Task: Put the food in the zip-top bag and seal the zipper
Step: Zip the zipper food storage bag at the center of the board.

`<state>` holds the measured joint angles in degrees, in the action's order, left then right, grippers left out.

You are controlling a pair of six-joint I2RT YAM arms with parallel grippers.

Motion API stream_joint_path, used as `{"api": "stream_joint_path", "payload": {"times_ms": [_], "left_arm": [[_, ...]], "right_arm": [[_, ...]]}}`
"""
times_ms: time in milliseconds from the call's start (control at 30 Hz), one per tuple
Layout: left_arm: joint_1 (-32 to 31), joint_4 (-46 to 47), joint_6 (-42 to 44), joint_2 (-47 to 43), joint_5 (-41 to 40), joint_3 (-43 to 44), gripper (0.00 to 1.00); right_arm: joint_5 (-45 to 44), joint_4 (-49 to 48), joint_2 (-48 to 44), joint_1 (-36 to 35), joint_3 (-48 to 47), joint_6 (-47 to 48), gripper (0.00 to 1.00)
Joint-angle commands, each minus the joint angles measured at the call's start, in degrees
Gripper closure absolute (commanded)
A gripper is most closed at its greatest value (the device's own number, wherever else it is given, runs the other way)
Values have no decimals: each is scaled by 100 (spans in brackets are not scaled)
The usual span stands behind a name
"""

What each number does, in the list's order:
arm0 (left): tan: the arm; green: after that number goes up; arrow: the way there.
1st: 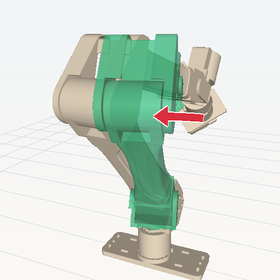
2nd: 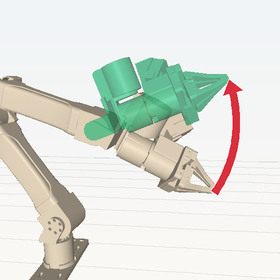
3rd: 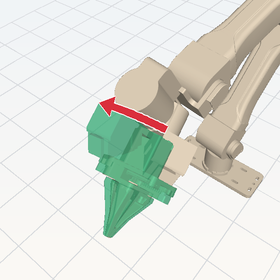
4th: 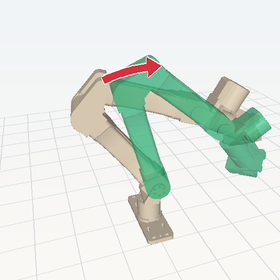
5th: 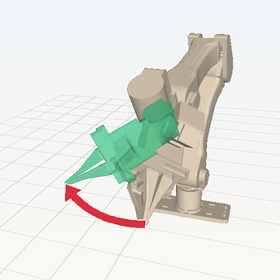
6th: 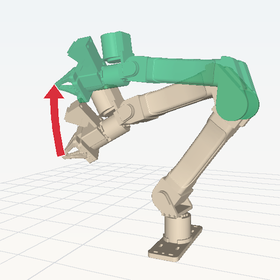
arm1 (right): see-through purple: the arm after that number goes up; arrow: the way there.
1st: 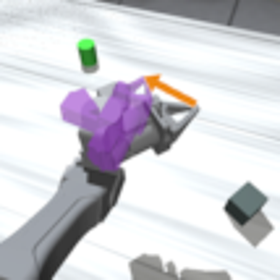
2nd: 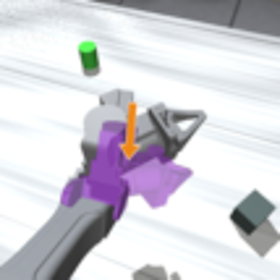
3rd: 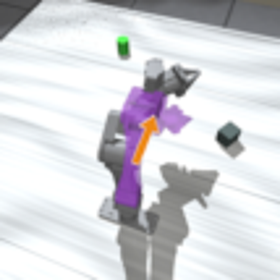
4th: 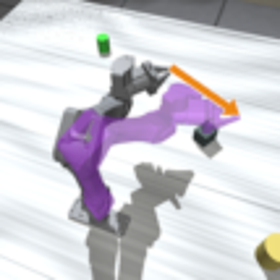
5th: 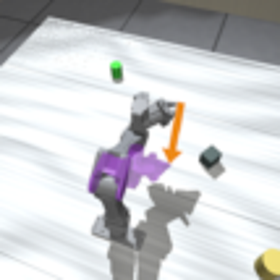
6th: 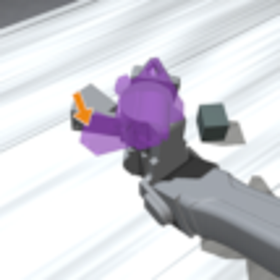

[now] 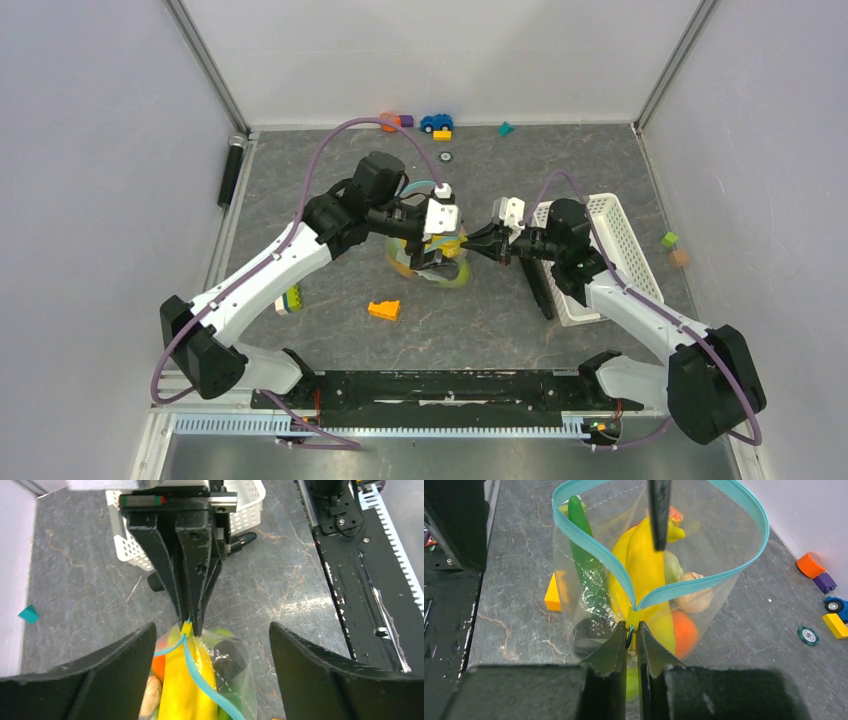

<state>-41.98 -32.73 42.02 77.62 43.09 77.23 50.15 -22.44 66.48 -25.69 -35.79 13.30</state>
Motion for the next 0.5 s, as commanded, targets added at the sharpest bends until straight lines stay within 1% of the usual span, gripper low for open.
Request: {"api": "stream_joint_path", "payload": {"times_ms": [0,33,67,200,333,467], "left_arm": [[-186,48,269,218,173,226,20],[-227,56,254,281,45,235,26],[-244,56,235,336,-75,241,29],[-340,56,229,497,-480,214,38],[-412,56,205,583,-723,221,44],[-425,168,118,582,-1011,184,47]], "right_arm": [[175,380,33,21,-297,331,100],[187,435,17,22,-298,381,100],[197,449,-5,26,-293,428,100],[240,412,-96,20,-249,490,100],[339,421,-136,25,-218,529,100],[490,533,-154,26,-209,642,100]]}}
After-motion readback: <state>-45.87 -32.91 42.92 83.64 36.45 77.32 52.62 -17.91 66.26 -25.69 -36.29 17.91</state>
